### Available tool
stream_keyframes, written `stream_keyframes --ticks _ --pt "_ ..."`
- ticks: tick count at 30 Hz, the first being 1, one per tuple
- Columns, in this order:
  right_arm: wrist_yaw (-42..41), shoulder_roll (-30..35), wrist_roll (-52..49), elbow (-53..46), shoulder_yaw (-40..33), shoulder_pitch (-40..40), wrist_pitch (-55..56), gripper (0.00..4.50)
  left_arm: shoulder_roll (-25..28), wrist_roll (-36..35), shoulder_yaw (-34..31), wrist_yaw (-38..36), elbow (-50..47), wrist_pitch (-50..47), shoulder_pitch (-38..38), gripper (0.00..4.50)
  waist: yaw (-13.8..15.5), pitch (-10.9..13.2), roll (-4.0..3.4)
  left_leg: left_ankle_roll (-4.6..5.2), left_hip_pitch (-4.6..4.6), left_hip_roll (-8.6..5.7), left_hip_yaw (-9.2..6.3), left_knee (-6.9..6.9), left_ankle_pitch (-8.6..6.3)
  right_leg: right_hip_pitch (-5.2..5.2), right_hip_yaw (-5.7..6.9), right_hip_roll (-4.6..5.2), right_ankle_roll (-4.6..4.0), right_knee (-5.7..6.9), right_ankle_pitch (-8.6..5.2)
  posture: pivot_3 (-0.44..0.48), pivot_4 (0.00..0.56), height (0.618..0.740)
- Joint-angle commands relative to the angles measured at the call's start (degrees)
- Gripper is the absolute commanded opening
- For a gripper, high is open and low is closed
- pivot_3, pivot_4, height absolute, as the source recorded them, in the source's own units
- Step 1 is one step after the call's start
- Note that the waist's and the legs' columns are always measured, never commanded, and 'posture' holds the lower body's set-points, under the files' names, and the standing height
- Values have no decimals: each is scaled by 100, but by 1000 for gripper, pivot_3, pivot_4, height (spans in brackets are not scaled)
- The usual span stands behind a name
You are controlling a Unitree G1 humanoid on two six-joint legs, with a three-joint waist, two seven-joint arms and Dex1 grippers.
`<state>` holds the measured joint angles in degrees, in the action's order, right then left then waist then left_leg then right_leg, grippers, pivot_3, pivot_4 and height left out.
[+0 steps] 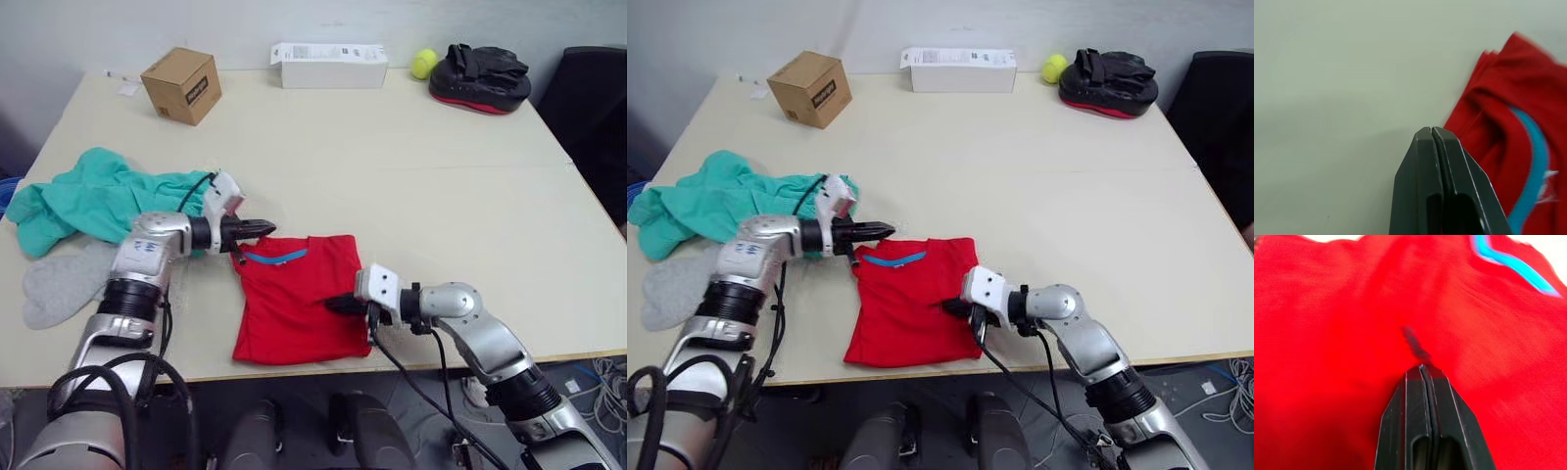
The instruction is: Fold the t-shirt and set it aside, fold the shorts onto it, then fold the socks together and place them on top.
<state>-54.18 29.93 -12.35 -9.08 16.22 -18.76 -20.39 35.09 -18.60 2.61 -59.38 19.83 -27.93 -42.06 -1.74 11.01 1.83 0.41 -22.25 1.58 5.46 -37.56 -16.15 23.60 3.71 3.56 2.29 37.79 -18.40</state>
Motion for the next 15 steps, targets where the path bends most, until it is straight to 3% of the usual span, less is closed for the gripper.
stream_keyframes --ticks 1,3,6,13,15 --pt "-10 248 -1009 -799 -790 -31 -1269 0 538 -1088 -562 -336 -2152 -1150 523 404 -2 2 -4 -2 0 1 -1 8 0 3 -2 1 0 -1 0 0 150 740" --pt "-4 502 -1383 -982 -1060 -51 -2022 0 777 -1505 -741 -328 -3053 -1589 967 929 16 1 -5 -6 8 1 -5 20 1 -1 -2 0 -2 -7 -1 0 150 740" --pt "-39 909 -1990 -1087 -1416 -89 -3202 568 1204 -1495 -684 -446 -4002 -1532 1780 1865 18 2 -7 -5 13 0 -6 30 0 -6 -2 2 -6 -18 -4 0 150 740" --pt "511 931 -2750 -588 -1784 -432 -5261 3090 1312 -1485 -764 -189 -4568 -1292 2589 4228 33 2 -7 27 12 0 -14 35 -2 -6 -2 4 -20 -24 -5 0 150 740" --pt "613 729 -2892 -484 -1796 -533 -5463 3814 1284 -1510 -768 -82 -4608 -1305 2610 4500 29 2 -7 27 12 0 -13 40 -2 -6 -2 4 -22 -25 -6 0 150 740"
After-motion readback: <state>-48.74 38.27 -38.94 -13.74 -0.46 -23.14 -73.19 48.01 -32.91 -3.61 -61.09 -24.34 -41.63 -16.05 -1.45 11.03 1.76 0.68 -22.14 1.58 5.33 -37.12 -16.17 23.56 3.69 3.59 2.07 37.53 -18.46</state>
